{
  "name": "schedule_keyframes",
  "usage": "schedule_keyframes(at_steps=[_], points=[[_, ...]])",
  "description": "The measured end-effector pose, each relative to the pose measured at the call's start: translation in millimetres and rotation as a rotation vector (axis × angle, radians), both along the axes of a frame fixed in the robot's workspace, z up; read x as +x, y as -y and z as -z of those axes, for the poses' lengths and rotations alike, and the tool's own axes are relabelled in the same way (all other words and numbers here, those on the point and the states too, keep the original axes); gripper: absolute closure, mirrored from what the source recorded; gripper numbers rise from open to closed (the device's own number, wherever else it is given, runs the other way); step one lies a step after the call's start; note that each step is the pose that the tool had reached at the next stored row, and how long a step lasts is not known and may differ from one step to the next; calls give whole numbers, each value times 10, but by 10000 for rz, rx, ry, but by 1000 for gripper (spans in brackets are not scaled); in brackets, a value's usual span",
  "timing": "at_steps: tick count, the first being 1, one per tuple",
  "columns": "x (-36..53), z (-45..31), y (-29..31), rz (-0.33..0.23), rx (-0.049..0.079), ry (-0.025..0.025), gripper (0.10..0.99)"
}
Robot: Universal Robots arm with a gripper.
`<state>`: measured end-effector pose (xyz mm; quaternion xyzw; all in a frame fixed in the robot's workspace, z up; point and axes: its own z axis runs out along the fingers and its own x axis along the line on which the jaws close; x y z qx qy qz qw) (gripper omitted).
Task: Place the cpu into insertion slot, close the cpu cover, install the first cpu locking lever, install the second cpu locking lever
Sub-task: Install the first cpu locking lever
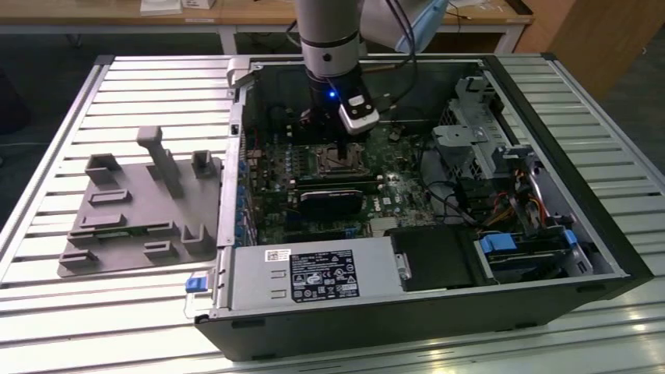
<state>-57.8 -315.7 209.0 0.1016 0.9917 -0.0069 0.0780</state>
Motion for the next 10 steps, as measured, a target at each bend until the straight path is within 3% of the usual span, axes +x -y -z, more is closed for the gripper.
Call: schedule_keyframes(at_steps=[4,10], points=[[-2,-9,2,-4,-1,-2,980],[-2,-97,1,-3,2,0,980]])
